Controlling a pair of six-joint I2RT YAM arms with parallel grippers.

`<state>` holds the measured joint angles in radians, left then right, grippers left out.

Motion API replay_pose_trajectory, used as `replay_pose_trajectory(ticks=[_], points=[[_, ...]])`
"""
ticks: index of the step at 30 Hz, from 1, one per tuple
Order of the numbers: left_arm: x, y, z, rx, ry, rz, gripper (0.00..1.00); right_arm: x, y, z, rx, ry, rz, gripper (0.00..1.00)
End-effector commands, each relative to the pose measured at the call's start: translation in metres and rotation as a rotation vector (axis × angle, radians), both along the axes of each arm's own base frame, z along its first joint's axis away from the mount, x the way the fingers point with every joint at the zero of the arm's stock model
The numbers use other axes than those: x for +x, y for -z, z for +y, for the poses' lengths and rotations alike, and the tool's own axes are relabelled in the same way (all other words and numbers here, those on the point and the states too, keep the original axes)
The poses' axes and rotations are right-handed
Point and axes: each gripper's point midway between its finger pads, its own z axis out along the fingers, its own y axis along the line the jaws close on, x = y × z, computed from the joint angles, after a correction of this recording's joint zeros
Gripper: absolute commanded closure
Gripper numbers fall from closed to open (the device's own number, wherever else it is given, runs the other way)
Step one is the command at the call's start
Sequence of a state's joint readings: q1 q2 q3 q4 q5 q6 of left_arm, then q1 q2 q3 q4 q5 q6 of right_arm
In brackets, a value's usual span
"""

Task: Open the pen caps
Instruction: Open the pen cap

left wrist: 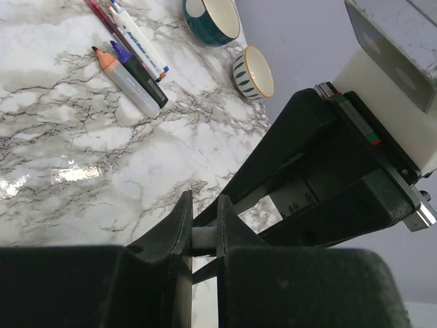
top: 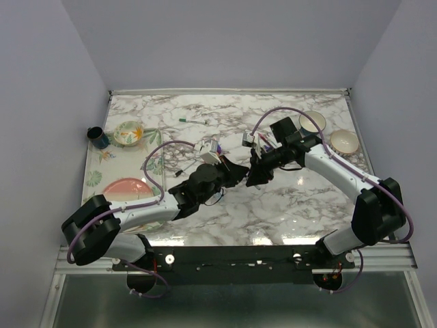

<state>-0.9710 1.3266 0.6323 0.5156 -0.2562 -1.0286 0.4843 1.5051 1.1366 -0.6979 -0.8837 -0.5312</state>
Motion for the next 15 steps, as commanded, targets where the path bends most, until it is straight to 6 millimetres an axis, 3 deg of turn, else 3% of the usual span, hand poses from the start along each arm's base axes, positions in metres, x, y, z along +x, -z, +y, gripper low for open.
replay_pose_trajectory(ticks=[1, 4, 6, 8, 11, 15], points=[[-0.001, -0.01, -0.006, -0.027, 0.022, -0.036, 1.0, -0.006, -0.003, 0.003, 0.037, -0.017, 0.032, 0.66], [-0.002, -0.012, -0.007, -0.044, 0.024, -0.037, 1.0, -0.008, -0.002, 0.005, 0.046, -0.027, 0.047, 0.76], [-0.001, -0.013, -0.006, -0.051, 0.014, -0.034, 1.0, -0.009, -0.001, 0.005, 0.046, -0.029, 0.062, 0.9], [0.001, -0.015, -0.002, -0.054, -0.001, -0.041, 1.0, -0.01, 0.0, 0.005, 0.044, -0.038, 0.072, 0.98], [0.008, -0.02, 0.016, -0.056, -0.083, -0.055, 1.0, -0.011, 0.003, 0.004, 0.035, -0.044, 0.075, 0.99], [0.021, -0.039, 0.058, -0.065, -0.221, -0.084, 1.0, -0.011, 0.005, 0.002, 0.022, -0.047, 0.067, 0.99]])
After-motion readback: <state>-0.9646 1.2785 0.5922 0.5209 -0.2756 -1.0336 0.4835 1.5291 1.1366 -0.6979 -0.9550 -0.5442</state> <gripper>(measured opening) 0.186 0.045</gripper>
